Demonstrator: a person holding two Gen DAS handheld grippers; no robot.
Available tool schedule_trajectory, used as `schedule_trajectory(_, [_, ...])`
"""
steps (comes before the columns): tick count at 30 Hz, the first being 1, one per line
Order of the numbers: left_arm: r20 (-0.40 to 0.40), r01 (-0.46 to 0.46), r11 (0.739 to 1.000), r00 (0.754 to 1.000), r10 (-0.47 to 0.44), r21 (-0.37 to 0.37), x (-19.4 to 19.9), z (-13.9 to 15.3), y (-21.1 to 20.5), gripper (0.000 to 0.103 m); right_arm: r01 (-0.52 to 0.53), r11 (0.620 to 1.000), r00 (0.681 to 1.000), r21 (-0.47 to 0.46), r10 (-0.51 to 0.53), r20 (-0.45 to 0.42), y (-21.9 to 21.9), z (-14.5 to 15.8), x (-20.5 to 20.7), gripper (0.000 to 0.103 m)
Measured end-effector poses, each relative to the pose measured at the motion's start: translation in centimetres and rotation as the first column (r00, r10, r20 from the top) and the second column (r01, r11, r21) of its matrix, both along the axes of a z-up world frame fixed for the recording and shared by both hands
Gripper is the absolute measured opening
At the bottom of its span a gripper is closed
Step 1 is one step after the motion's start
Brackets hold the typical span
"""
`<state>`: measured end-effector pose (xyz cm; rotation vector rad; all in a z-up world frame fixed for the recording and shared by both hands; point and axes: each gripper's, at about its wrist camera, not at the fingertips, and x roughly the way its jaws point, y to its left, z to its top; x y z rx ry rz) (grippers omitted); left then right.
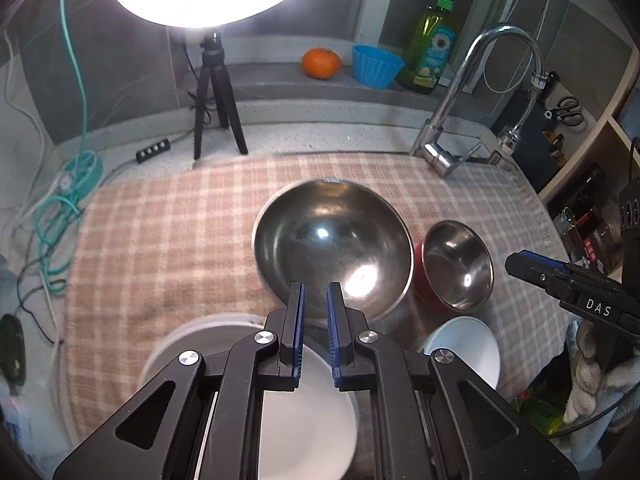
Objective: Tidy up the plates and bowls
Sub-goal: 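Set the steel bowl down on the cloth and open the left gripper, then move the left gripper to the red-bottomed steel bowl and grasp its rim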
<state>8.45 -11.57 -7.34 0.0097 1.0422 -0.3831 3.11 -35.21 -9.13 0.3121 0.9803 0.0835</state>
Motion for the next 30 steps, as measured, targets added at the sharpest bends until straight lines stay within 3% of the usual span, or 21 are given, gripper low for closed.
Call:
schedule_trajectory(9, [-0.086, 0.037, 0.997, 0.995, -0.043, -0.071, -0.9, -1.5, -2.5, 0.009, 0.083, 0.997, 0.995, 0.002, -0.082, -0.062, -3.5, -2.4, -1.4, 0.035])
schedule_trajectory(15, [-0.150, 0.075, 0.992, 0.985, -0.090, -0.104, -1.4, -2.7, -4.4, 0.009, 0.072, 0.997, 0.994, 0.038, -0.068, -0.084, -4.2, -3.3, -2.0, 0.034])
schedule_trajectory(30, [-0.223, 0.126, 0.986, 0.964, -0.147, -0.105, -1.3, -4.3, -8.5, 0.009, 0.064, 0.991, 0.991, 0.114, -0.049, -0.124, -5.8, -4.9, -1.9, 0.034])
